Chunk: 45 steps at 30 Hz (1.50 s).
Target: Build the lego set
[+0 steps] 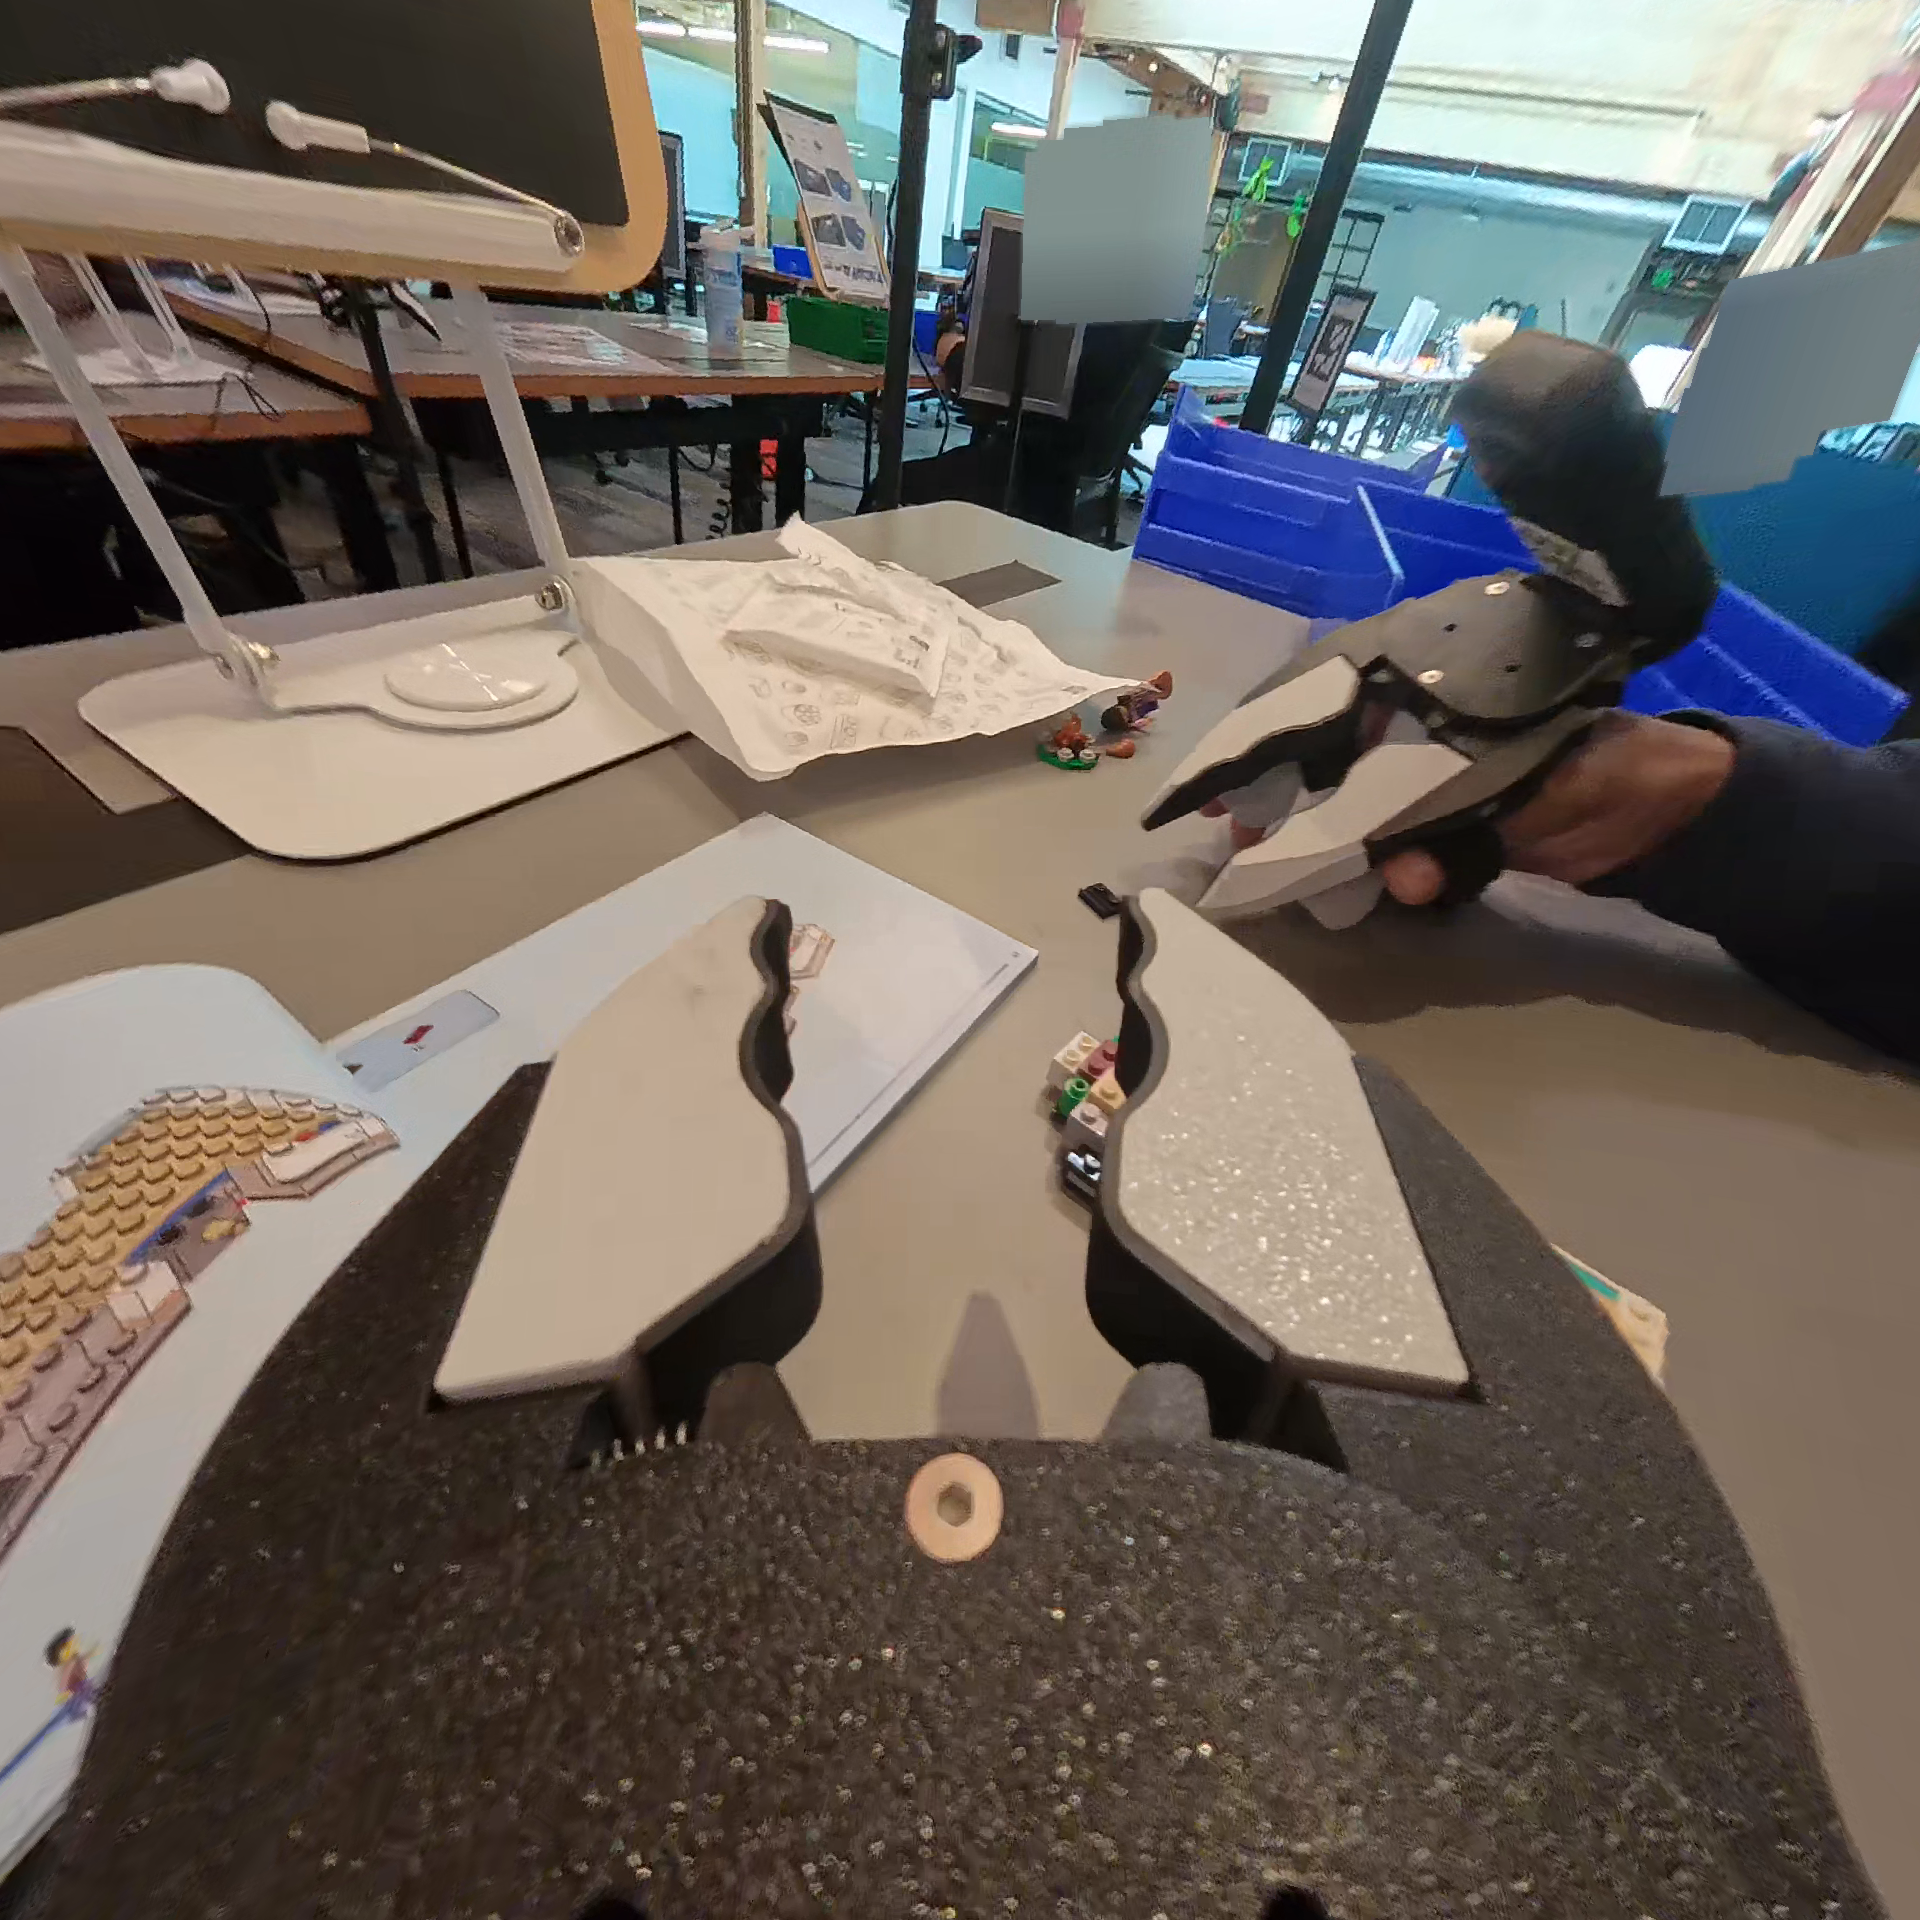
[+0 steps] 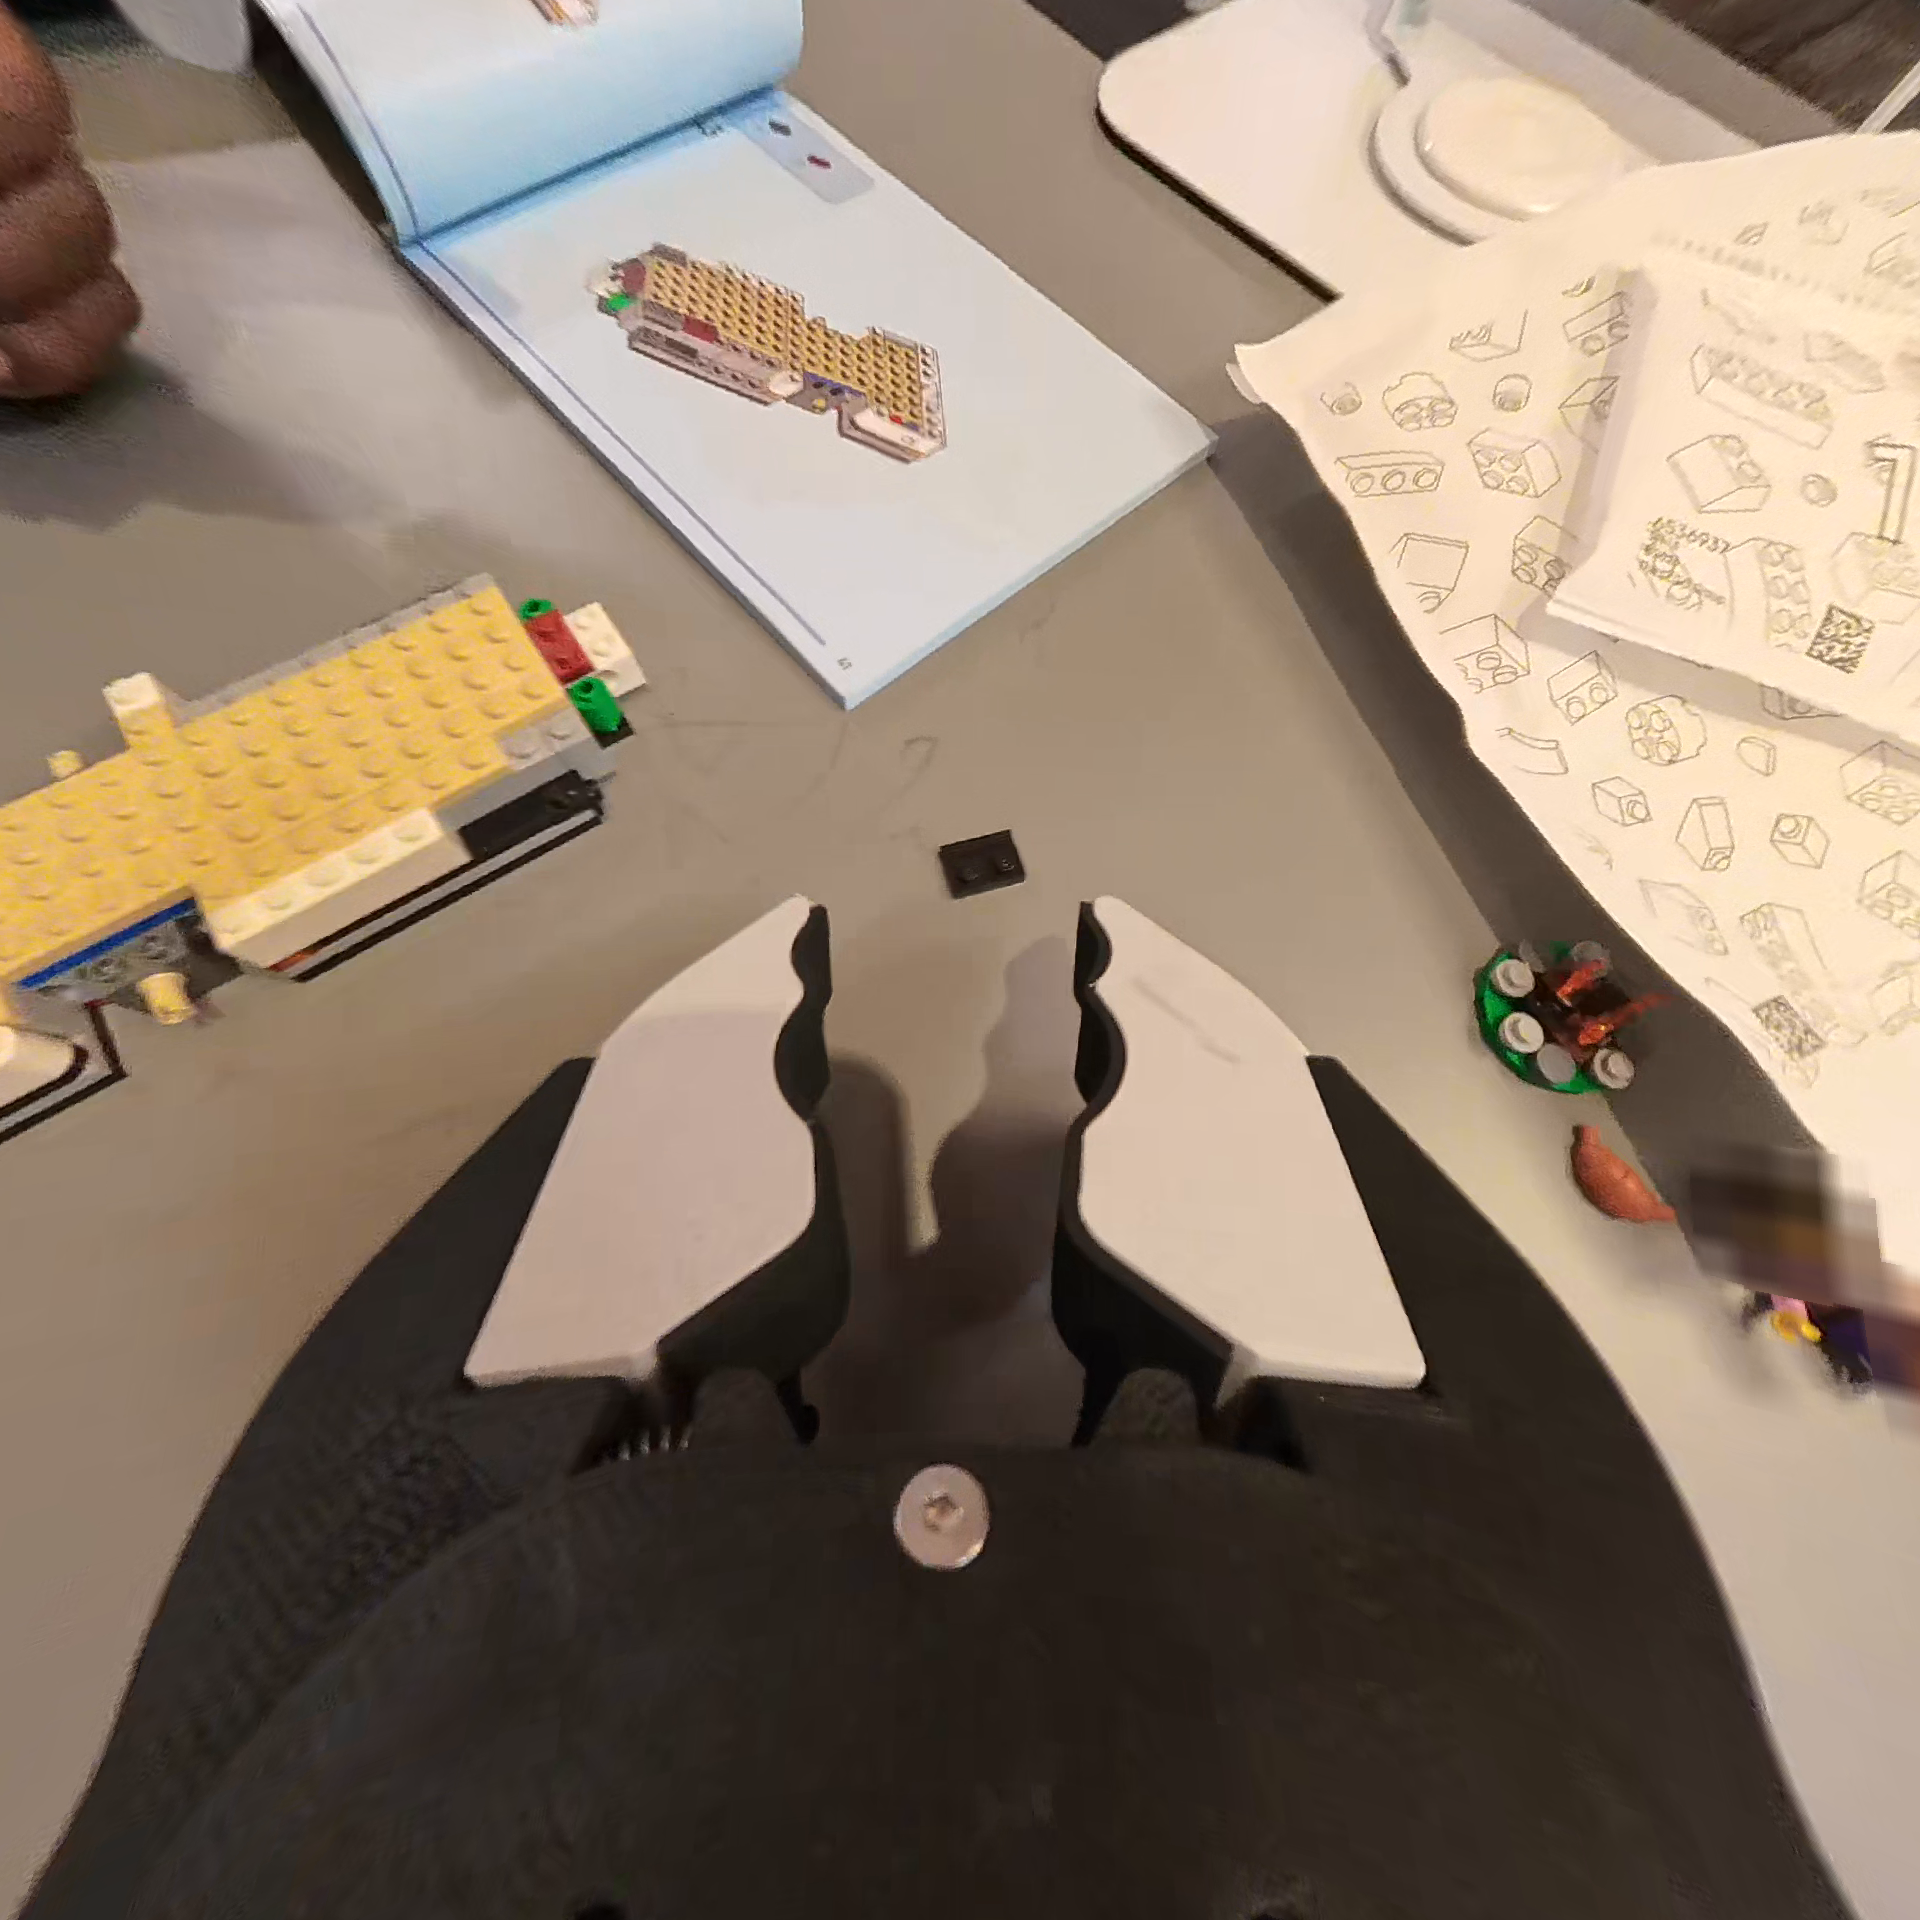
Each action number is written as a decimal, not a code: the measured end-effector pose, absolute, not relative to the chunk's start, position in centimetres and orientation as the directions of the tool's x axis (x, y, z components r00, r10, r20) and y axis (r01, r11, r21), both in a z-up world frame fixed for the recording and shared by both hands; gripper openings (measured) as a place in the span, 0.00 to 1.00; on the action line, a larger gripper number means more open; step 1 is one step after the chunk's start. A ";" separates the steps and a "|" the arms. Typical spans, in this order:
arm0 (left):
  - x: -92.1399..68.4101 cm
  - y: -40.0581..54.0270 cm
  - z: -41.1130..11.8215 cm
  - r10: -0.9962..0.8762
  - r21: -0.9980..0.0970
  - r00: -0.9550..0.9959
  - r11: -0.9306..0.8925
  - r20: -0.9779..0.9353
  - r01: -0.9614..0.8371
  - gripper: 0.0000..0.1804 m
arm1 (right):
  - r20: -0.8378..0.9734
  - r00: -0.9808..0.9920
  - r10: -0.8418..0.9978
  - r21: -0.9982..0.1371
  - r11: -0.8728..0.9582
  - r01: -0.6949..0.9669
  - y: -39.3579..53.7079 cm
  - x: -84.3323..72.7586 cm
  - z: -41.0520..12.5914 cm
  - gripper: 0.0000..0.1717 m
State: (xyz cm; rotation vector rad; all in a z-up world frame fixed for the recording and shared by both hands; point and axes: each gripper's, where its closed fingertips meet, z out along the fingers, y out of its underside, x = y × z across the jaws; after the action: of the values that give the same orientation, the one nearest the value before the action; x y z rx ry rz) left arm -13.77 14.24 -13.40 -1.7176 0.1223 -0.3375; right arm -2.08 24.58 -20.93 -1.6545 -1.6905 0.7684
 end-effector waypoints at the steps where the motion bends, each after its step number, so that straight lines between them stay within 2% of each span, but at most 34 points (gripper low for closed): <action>1: -13.7 13.9 -13.4 -0.277 -0.976 0.945 -0.179 0.174 0.127 0.34 | 0.032 -0.008 0.999 -0.772 0.030 0.635 24.8 -2.4 -21.2 0.27; 5: -14.0 13.3 -13.0 -0.291 -0.965 0.925 -0.170 0.244 0.201 0.30 | -0.031 -0.048 0.998 -0.751 0.008 0.660 24.8 -3.4 -21.6 0.27; 10: -14.0 13.3 -13.0 -0.312 -0.953 0.904 -0.180 0.291 0.244 0.28 | -0.026 -0.090 0.996 -0.694 0.047 0.718 24.5 -3.6 -22.8 0.25; 15: -13.1 13.2 -13.1 -0.326 -0.961 0.910 -0.183 0.256 0.205 0.27 | -0.029 -0.106 0.994 -0.684 0.057 0.727 22.9 -3.2 -22.9 0.25; 20: -12.1 13.1 -13.4 -0.346 -0.965 0.910 -0.201 0.230 0.167 0.27 | -0.005 -0.249 0.968 -0.700 0.174 0.692 19.7 -2.4 -22.6 0.23; 23: -11.9 13.2 -13.6 -0.350 -0.964 0.910 -0.214 0.224 0.155 0.27 | -0.007 -0.188 0.982 -0.731 0.123 0.671 20.9 -3.0 -22.0 0.23; 25: -11.8 13.2 -13.7 -0.354 -0.962 0.906 -0.223 0.233 0.160 0.26 | -0.024 -0.172 0.985 -0.704 0.105 0.703 21.3 -3.2 -22.5 0.24; 35: -12.2 13.5 -13.9 -0.375 -0.938 0.870 -0.254 0.319 0.235 0.26 | 0.033 -0.264 0.964 -0.669 0.217 0.711 17.9 -3.9 -22.9 0.22; 45: -11.0 13.2 -14.2 -0.405 -0.946 0.872 -0.272 0.276 0.173 0.26 | 0.034 -0.242 0.970 -0.691 0.198 0.695 18.2 -3.9 -22.9 0.21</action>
State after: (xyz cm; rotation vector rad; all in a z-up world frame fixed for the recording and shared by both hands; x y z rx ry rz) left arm -10.98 13.25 -14.17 -1.7635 0.1768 -0.5604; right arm -3.90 18.18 -22.88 -1.5480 -2.0107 0.7756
